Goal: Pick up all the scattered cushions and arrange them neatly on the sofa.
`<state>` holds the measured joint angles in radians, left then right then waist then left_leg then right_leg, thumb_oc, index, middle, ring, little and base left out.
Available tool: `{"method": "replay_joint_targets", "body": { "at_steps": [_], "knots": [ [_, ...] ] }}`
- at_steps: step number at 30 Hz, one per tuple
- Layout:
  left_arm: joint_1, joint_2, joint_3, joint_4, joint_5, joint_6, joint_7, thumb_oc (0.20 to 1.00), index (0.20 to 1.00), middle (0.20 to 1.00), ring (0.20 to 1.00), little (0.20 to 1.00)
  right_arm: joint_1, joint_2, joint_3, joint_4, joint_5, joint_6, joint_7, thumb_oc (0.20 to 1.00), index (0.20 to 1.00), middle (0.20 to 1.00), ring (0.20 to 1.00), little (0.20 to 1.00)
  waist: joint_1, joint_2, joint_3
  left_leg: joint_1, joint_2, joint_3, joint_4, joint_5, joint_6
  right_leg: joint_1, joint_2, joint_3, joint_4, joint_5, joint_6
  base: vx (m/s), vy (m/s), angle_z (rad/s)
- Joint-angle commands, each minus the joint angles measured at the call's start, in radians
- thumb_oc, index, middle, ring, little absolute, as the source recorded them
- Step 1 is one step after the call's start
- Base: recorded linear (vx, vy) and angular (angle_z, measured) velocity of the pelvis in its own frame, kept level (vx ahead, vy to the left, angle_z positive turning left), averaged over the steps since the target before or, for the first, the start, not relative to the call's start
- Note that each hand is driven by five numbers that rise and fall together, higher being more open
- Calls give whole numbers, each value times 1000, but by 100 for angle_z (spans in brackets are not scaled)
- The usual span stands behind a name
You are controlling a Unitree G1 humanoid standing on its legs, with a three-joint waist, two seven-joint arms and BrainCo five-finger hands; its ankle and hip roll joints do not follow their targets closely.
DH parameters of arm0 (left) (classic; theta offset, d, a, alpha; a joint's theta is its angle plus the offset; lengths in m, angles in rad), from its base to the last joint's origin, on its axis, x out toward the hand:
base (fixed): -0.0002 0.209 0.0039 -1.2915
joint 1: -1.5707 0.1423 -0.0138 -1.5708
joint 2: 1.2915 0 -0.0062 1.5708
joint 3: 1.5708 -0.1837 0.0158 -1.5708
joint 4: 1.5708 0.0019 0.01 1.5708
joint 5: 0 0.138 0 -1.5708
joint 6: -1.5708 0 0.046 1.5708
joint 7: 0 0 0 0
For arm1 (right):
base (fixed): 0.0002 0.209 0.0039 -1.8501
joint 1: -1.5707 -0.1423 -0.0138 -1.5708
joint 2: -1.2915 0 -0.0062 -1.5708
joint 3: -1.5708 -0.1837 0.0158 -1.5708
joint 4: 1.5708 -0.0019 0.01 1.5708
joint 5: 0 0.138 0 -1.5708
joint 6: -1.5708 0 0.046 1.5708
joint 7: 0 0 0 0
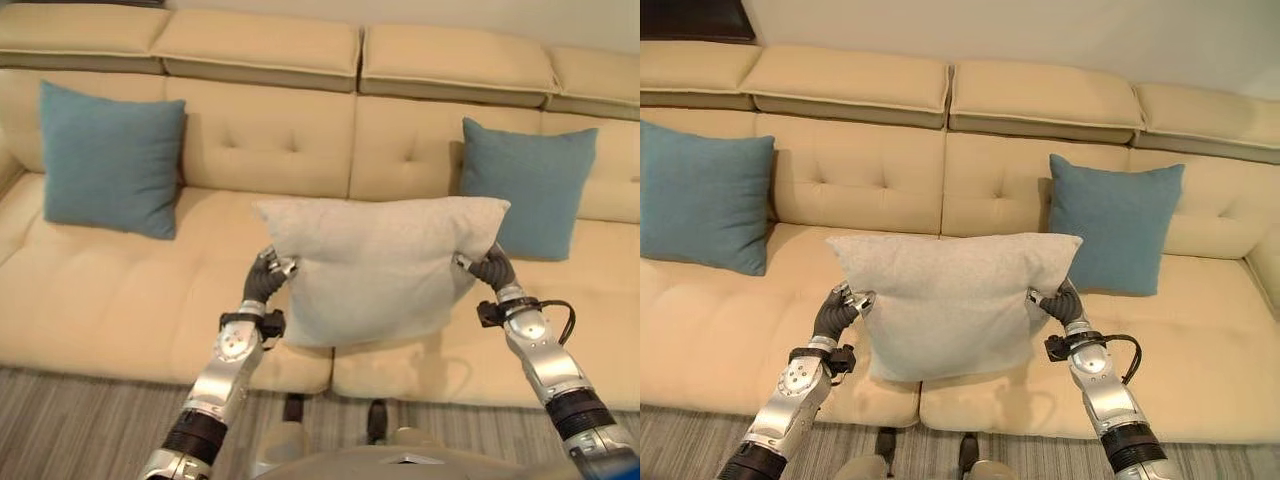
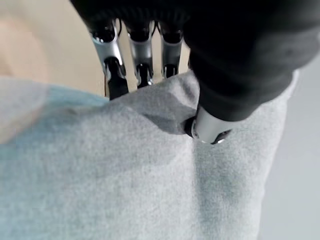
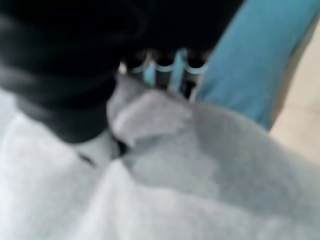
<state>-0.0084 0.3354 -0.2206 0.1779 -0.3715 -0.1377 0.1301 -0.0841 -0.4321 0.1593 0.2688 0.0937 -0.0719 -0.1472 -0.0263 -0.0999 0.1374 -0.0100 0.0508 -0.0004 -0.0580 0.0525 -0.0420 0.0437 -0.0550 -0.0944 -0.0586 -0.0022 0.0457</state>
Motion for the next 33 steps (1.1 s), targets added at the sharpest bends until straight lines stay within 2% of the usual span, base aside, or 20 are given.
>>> {"method": "replay_joint_targets", "body": {
  "at_steps": [1,9,13,17,20,24,25,28,33],
  "knots": [
    [-30,21,33,-139,18,-94,-7,200,200,200,200,200,-52,-8,-29,-71,-11,-78,-18,200,200,200,200,200,28,0,-86,10,-23,33,56,-94,-18,-7,-9,29,47,-22,65,70,94,-22],
    [-117,66,53,-138,67,-107,58,200,200,200,200,200,-154,-3,-30,-105,-56,-77,-75,200,200,200,200,200,36,8,-90,39,-43,85,33,-116,8,-14,-42,60,60,-14,95,82,102,-17],
    [-285,96,20,-76,95,-117,116,200,200,200,200,200,-304,-21,14,-104,-68,-74,-112,200,200,200,200,200,36,16,-76,3,-48,100,44,-122,10,-56,-56,66,60,-1,106,6,16,-22],
    [-357,98,5,-34,95,-119,147,200,200,200,200,200,-377,-22,44,-98,-86,-65,-134,200,200,200,200,200,33,25,-67,-22,-48,106,41,-122,10,-85,-62,64,53,8,110,0,0,0],
    [-467,128,-16,20,110,-121,189,200,200,200,200,200,-502,-42,95,-65,-123,-54,-169,200,200,200,200,200,29,28,-45,-91,-45,113,53,-116,10,-151,-61,77,45,32,115,-55,-22,-4],
    [-561,158,-35,81,118,-122,217,200,200,200,200,200,-589,-65,122,-22,-116,-47,-190,200,200,200,200,200,29,26,-26,-164,-43,111,77,-112,10,-215,-59,89,46,48,114,-77,-25,-10],
    [-637,177,-60,128,121,-121,237,200,200,200,200,200,-652,-87,132,18,-106,-44,-208,200,200,200,200,200,26,23,-10,-216,-43,106,98,-109,9,-261,-59,89,51,57,113,-64,-20,-5],
    [-725,202,-80,191,115,-122,251,200,200,200,200,200,-726,-104,148,73,-92,-45,-227,200,200,200,200,200,22,20,3,-269,-44,104,116,-104,7,-302,-59,89,57,65,114,-72,-9,2],
    [-1031,302,-191,408,133,-119,272,200,200,200,200,200,-931,-154,206,262,-42,-47,-268,200,200,200,200,200,14,20,27,-381,-46,96,150,-95,-1,-391,-65,76,61,89,126,-30,8,-4]
  ]
}}
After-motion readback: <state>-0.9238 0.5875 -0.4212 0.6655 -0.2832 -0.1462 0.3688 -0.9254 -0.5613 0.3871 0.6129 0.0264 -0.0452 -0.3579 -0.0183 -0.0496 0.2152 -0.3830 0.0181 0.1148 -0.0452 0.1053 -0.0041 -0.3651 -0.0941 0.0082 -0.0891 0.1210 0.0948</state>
